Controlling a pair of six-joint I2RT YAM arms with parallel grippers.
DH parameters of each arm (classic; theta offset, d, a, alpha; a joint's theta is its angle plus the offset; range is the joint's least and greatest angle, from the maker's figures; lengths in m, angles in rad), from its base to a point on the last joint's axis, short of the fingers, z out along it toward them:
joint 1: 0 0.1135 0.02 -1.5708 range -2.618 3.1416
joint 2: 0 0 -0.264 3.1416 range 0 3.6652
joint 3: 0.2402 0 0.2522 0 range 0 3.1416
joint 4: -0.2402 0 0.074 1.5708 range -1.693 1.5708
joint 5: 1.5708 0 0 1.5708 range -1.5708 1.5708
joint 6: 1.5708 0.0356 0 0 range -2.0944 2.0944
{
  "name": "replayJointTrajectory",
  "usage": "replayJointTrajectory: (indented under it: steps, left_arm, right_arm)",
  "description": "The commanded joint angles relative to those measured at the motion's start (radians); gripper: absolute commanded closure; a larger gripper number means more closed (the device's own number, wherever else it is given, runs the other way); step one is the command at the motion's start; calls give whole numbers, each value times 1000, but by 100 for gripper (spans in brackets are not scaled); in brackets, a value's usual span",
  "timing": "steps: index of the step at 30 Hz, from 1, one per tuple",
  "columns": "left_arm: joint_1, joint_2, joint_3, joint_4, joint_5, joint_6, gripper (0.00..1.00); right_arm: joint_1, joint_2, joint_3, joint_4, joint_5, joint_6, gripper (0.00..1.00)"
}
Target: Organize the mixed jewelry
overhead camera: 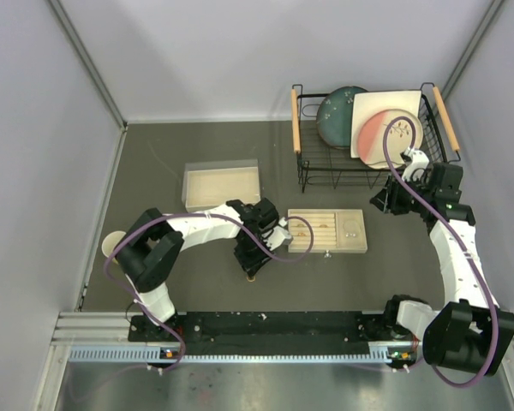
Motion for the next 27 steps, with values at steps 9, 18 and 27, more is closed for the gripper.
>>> replayJointTrajectory:
  steps: [9,18,27]
  left_arm:
    - [-24,31,20,32,-54,-27,62]
    - [-30,41,9,54,-98,-27,70]
    - [-62,70,3,81,-155,-27,78]
  right_arm:
    - [-12,-6,3,24,-18,-16,63]
    - [-10,-8,2,23,-33,-14,63]
    - [-12,-1,3,20,-33,-16,63]
